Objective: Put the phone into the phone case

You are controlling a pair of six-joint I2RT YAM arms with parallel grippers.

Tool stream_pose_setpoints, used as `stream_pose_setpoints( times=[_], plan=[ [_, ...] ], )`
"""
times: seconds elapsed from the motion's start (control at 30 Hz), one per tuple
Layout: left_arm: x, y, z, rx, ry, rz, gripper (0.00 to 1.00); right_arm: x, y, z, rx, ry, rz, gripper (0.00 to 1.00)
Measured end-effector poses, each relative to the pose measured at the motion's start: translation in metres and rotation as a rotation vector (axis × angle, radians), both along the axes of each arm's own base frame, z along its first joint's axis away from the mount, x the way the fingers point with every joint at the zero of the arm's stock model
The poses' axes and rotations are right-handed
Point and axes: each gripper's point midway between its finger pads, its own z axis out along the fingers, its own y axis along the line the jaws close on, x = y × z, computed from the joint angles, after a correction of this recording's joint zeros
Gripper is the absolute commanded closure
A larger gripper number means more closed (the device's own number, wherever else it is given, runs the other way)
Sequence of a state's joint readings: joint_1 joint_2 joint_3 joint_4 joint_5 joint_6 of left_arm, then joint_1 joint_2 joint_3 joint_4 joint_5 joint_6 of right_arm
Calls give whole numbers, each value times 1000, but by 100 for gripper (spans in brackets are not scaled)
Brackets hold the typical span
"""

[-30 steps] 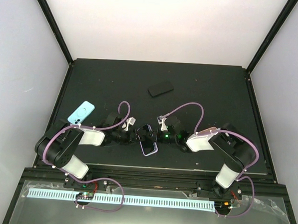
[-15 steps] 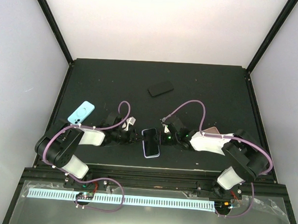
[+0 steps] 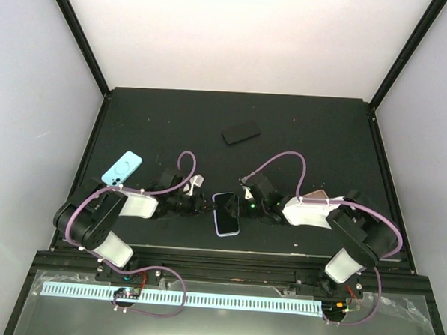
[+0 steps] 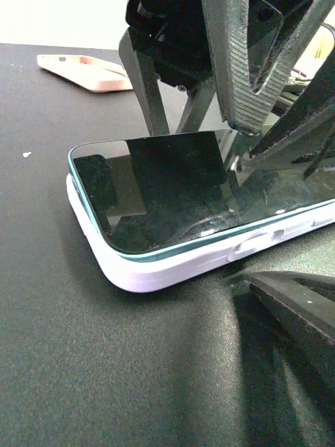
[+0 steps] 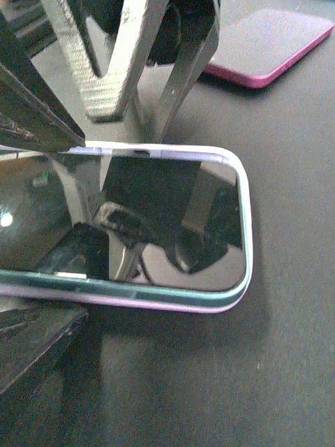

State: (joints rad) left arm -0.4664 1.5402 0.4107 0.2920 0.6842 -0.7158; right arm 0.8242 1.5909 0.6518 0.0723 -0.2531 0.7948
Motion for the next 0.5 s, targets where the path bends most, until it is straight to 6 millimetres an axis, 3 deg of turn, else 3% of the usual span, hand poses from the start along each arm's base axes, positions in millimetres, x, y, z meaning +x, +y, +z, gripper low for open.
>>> stream_pose_setpoints(
  times=[0.17, 0.5],
  plan=[
    [-1, -3, -1, -4, 3, -4, 63, 2, 13, 1, 67, 14, 6, 38],
    [0, -3, -3, -7, -10, 11, 67, 0, 13, 3, 197, 78, -62, 43]
  ],
)
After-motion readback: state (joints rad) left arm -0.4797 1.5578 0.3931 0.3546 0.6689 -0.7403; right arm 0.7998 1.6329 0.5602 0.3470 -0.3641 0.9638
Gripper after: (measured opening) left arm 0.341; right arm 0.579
